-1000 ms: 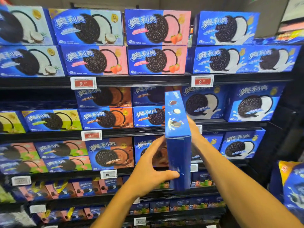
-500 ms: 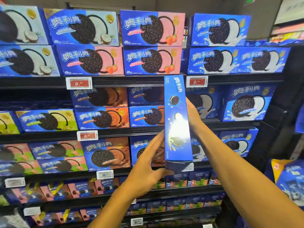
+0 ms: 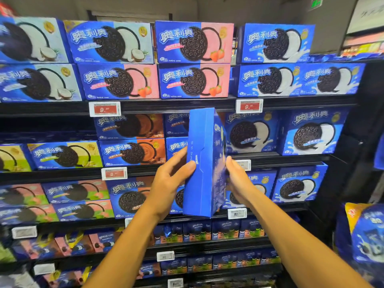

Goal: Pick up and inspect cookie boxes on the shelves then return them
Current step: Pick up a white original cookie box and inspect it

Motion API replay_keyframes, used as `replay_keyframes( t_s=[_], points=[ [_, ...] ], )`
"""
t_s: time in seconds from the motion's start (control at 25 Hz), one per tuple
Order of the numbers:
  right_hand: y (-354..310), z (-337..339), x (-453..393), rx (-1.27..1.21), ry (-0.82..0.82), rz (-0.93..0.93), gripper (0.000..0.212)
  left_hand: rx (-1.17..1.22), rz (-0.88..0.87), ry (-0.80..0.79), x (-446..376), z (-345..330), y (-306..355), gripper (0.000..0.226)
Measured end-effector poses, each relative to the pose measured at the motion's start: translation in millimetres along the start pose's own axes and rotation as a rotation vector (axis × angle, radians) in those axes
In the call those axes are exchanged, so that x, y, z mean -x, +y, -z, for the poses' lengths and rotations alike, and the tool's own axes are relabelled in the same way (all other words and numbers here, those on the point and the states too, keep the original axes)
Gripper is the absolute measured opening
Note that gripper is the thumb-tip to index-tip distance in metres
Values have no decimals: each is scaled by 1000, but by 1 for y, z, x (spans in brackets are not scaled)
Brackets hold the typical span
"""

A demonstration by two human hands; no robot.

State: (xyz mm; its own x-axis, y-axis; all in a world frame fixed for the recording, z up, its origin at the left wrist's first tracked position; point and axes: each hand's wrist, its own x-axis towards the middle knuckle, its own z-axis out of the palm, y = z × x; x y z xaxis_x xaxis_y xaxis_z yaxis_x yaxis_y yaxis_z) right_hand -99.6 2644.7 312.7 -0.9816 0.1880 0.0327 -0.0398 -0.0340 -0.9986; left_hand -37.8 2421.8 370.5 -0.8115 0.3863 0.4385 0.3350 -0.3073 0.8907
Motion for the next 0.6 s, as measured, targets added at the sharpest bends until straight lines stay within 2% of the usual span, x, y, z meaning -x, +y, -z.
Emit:
replay_keyframes(
  t_s=[0.2, 0.36, 0.48, 0.6],
  points=[
    [15, -3, 15, -42, 8, -41, 44, 19, 78, -12, 2, 1, -2, 61],
    [-3, 8, 37, -253, 1, -18, 50, 353, 129, 22, 1, 25, -6, 38],
    [-23, 14, 58, -335, -33, -30, 59, 588, 212, -16, -1, 45, -14, 46],
    [-40, 11, 70, -249, 34, 75, 50, 603, 306, -5, -10, 57, -16, 49]
  ],
)
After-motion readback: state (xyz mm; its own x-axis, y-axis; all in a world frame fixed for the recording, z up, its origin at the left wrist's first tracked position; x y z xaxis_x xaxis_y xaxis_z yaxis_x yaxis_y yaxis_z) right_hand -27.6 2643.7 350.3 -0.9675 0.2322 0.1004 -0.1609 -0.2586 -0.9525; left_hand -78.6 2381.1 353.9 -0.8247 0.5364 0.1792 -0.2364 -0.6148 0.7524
